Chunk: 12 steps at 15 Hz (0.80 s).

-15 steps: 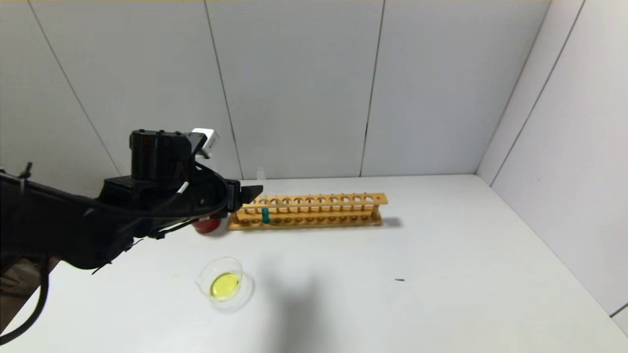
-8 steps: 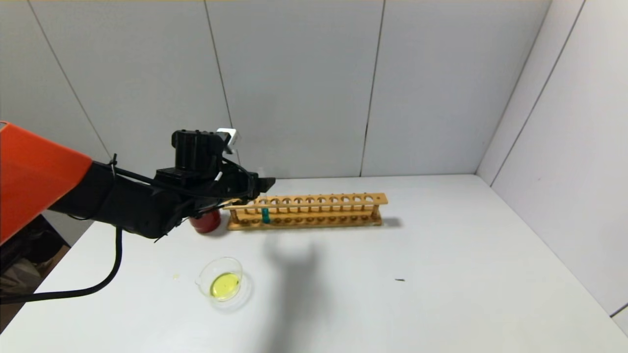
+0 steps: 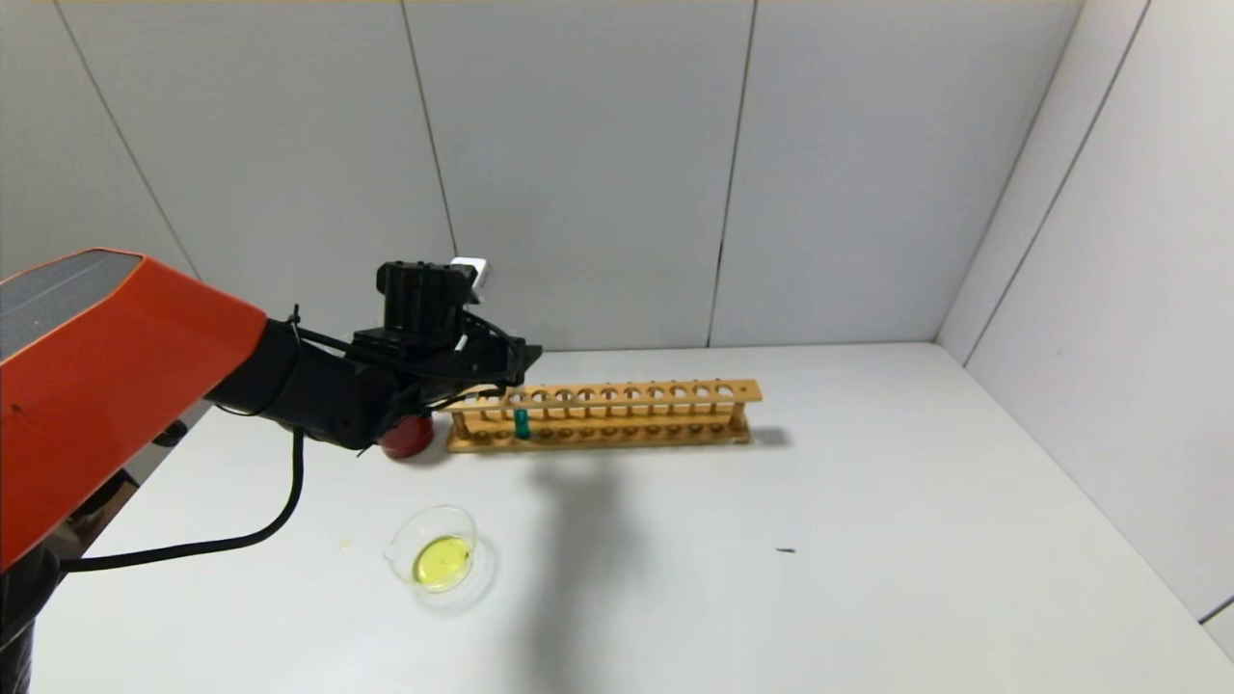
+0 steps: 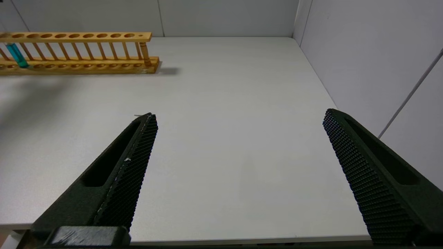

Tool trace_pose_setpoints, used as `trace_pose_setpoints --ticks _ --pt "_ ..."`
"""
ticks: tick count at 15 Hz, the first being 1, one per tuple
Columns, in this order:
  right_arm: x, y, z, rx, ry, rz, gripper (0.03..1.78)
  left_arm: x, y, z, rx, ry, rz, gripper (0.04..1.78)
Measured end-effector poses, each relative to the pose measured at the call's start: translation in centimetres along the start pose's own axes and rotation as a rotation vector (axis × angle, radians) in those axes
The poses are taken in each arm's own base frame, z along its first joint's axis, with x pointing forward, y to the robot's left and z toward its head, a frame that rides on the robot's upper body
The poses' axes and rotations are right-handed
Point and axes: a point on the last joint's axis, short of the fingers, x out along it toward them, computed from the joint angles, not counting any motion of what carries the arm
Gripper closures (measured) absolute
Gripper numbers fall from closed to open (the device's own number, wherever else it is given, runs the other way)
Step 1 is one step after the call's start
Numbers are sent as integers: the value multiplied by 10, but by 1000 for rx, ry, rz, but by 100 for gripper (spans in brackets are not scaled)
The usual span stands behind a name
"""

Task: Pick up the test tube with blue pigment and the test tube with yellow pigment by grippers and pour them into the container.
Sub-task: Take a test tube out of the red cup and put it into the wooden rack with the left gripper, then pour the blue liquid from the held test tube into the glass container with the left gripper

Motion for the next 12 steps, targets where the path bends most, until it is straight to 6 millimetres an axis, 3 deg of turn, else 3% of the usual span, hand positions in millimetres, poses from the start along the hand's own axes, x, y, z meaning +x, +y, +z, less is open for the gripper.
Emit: trace_pose_setpoints --ticks 4,8,12 --pt "0 0 0 0 0 0 6 0 -2 3 3 -9 -4 145" --pt "0 0 0 0 0 0 6 -5 -6 11 13 -29 -10 150" --pt "0 0 0 0 0 0 6 -21 -10 32 33 -78 -13 150"
